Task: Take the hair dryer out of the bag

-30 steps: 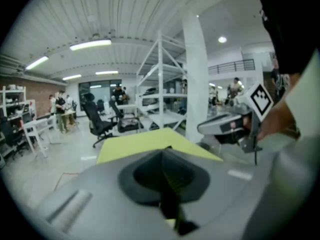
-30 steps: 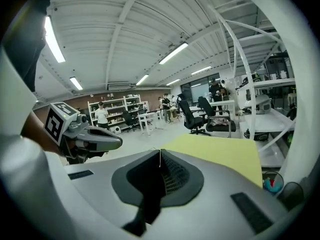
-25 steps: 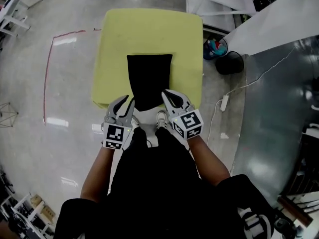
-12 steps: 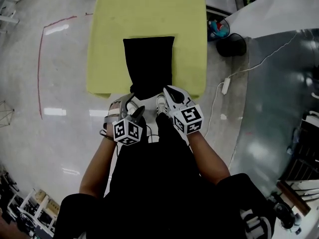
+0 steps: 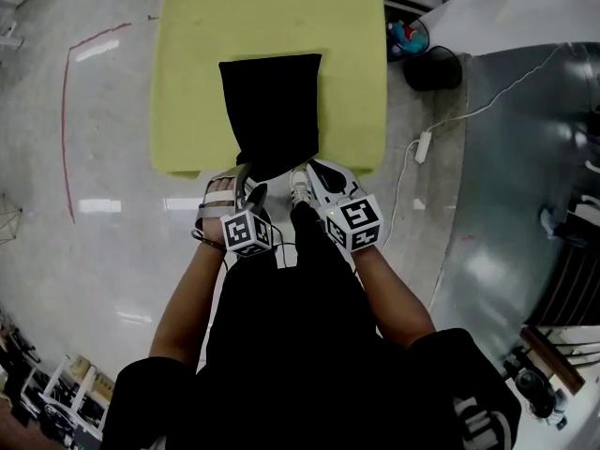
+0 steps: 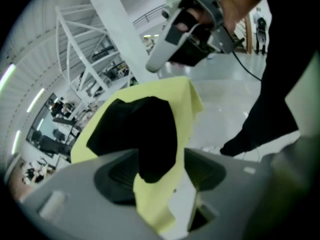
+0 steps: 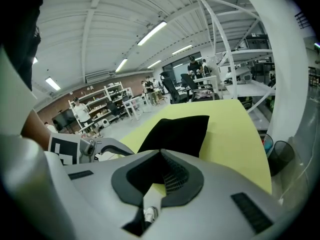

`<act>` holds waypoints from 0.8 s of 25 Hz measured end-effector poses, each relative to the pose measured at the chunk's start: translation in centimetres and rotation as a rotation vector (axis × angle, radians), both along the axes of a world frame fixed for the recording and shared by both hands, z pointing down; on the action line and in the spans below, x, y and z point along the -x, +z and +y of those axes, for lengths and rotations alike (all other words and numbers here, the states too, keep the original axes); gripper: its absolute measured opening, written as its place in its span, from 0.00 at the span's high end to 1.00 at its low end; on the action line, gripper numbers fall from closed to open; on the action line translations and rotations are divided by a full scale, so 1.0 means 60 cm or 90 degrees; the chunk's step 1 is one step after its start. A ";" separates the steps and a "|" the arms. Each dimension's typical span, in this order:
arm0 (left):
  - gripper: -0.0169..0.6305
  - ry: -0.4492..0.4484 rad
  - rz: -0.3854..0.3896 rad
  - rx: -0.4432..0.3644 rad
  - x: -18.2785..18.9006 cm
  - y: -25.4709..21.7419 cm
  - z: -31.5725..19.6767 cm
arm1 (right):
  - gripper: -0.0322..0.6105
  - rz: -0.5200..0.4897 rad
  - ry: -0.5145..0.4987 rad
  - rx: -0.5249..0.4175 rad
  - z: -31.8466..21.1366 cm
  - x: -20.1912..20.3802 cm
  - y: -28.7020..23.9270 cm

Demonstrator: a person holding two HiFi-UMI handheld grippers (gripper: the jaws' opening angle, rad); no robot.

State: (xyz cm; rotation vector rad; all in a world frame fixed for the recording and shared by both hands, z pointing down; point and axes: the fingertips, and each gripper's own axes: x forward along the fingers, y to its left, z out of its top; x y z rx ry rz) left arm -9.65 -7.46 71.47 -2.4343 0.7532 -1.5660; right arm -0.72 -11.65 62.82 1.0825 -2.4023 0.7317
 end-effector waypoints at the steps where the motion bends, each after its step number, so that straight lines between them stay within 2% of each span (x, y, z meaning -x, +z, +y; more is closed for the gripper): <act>1: 0.54 0.000 0.000 -0.004 -0.002 0.001 -0.003 | 0.94 -0.001 0.000 0.003 0.002 0.000 0.003; 4: 0.68 -0.011 0.007 -0.027 -0.005 -0.007 -0.015 | 0.94 0.000 -0.003 0.009 0.012 0.001 0.010; 6: 0.87 -0.025 0.020 -0.043 -0.004 -0.021 -0.025 | 0.94 0.003 -0.011 0.013 0.020 0.006 0.013; 7: 0.91 -0.032 0.029 -0.046 -0.004 -0.029 -0.030 | 0.94 0.005 -0.016 0.015 0.024 0.008 0.014; 11: 0.93 -0.050 0.068 -0.023 -0.008 -0.056 -0.051 | 0.94 0.004 -0.047 0.024 0.036 0.023 0.020; 17: 0.94 -0.119 0.165 0.029 -0.010 -0.095 -0.099 | 0.94 0.019 -0.099 0.030 0.050 0.057 0.035; 20: 0.94 -0.129 0.183 0.030 -0.013 -0.110 -0.125 | 0.94 0.025 -0.124 0.026 0.050 0.083 0.039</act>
